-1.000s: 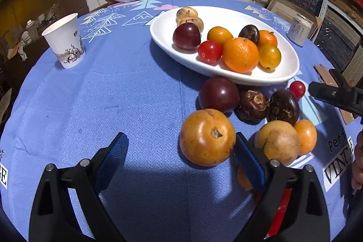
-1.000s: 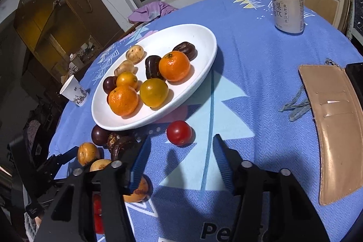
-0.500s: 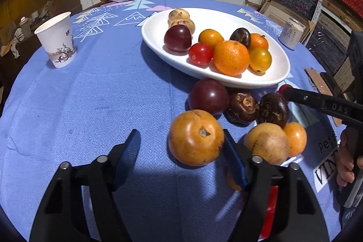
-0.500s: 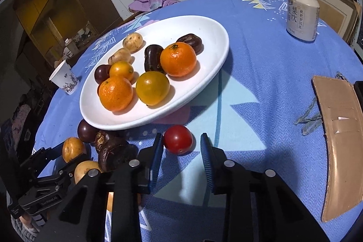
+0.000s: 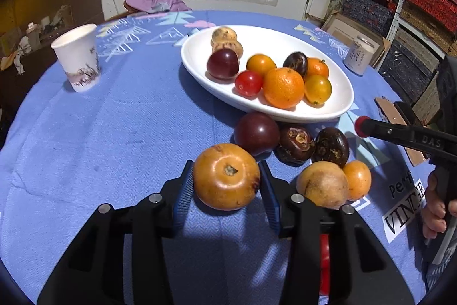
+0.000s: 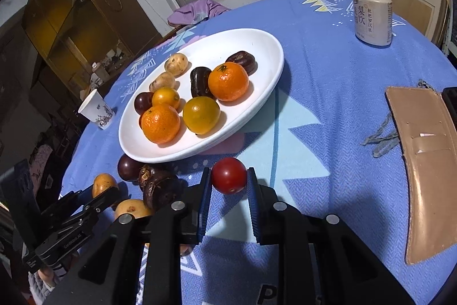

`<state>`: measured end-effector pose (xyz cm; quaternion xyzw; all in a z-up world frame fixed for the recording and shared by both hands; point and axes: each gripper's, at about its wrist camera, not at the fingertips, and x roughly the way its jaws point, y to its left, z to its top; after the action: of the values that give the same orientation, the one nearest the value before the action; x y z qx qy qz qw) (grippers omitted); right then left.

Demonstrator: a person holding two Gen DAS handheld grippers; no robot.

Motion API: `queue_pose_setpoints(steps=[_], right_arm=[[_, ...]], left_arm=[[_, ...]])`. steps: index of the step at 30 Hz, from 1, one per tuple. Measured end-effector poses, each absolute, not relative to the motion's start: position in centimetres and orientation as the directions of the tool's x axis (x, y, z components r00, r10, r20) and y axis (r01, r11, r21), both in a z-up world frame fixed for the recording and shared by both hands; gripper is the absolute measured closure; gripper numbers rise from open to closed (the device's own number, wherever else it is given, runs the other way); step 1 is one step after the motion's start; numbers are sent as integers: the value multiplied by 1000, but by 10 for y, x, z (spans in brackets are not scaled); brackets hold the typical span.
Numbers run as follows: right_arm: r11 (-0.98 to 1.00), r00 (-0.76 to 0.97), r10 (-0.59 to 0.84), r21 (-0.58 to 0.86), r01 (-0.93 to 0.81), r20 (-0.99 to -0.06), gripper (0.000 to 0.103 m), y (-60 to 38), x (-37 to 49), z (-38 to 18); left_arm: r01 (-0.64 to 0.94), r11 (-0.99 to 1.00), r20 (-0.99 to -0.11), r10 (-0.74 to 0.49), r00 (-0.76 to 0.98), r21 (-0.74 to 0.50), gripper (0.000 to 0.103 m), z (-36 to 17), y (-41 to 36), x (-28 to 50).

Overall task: Organize fruits
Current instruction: 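Grasp and lift the persimmon with the left tool while the right tool lifts the red tomato, then lower the persimmon and red tomato onto the plate and open both tools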

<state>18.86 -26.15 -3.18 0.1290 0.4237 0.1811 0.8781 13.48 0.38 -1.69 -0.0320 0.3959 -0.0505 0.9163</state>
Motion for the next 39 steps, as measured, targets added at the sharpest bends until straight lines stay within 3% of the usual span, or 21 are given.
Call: queue_pose_setpoints(steps=[6, 15, 31, 39], right_arm=[[887, 632, 445, 409, -214, -635, 78, -275, 179, -12], [890, 622, 445, 394, -230, -644, 78, -257, 226, 22], [913, 601, 401, 358, -198, -691, 78, -221, 341, 11], [910, 580, 407, 370, -187, -706, 78, -217, 372, -5]], left_arm=[[64, 990, -665, -130, 736, -123, 59, 10, 6, 136], [76, 981, -664, -179, 727, -180, 59, 39, -7, 197], [90, 986, -728, -164, 666, -139, 59, 25, -48, 324], [107, 989, -747, -145, 648, -99, 59, 6, -55, 349]])
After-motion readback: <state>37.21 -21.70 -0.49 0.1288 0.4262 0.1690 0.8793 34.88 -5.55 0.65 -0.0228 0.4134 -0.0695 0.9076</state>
